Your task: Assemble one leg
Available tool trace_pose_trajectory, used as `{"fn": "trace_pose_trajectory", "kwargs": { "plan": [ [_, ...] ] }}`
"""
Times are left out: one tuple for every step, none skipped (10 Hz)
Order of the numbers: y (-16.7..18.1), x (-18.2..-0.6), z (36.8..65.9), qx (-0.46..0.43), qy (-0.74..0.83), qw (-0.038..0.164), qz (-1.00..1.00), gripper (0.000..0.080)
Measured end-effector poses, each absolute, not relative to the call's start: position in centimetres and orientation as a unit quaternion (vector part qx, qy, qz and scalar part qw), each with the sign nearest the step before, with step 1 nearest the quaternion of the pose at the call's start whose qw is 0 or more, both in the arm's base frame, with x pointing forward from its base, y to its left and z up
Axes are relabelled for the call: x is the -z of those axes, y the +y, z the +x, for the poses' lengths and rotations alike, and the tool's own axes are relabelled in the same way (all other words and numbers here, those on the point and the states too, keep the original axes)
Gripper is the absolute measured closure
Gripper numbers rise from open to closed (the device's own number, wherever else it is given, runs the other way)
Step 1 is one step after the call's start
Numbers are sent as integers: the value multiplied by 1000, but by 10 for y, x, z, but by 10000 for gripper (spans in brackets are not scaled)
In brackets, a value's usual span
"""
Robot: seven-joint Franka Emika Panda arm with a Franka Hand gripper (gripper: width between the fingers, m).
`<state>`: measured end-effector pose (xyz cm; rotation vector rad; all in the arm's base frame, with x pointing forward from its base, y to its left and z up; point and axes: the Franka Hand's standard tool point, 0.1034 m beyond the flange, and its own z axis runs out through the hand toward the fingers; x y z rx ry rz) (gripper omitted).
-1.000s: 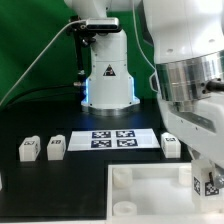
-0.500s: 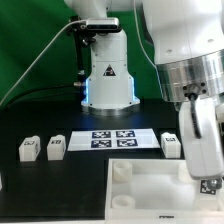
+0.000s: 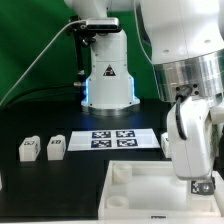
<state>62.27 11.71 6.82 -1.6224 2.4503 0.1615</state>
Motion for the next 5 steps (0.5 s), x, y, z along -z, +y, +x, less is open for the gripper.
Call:
{"fn": "trace_pose_trajectory", "kwargs": {
  "plan": [
    [117,-68,623,-55,828,99,-549,175],
    [119,-70,622,-54,824,100,-554,175],
    [124,-78,620,-54,817,105,-565,155],
    [128,-89,619,-55,816,112,-565,151],
    [134,-96,619,-56,817,115,-563,151]
  ]
}}
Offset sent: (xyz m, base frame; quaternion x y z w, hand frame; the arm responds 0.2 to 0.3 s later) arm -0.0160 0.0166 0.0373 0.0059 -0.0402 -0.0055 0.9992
